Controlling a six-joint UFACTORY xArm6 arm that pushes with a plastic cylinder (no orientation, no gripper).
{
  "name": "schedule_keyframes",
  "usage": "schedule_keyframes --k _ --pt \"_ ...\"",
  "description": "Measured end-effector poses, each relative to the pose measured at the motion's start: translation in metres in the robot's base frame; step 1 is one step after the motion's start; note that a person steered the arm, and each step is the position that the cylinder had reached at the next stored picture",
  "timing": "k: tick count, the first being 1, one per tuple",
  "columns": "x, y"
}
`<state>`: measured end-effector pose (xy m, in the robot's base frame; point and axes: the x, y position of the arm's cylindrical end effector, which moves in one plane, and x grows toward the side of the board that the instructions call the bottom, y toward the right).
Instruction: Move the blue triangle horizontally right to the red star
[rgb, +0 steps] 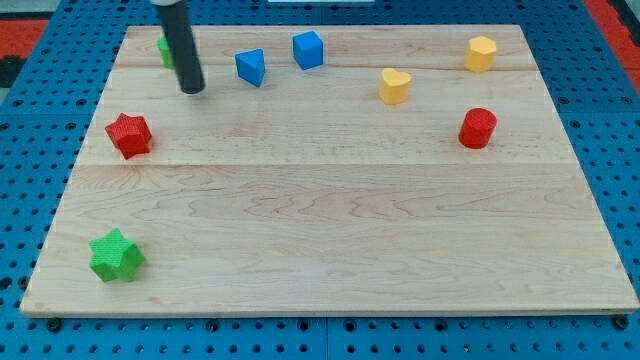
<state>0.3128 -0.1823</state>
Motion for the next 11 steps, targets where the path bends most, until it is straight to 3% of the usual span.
schedule_keyframes --k 1,2,3,4,5,7,8,10,11 --pt "-0.041 0.001" --pt "-0.056 0.036" --pt "-0.040 0.071" --pt "0.021 0.093" --pt "0.019 0.095" --pt "-0.050 0.074" --pt "-0.036 0.112" --pt "0.084 0.143" --pt "0.056 0.142"
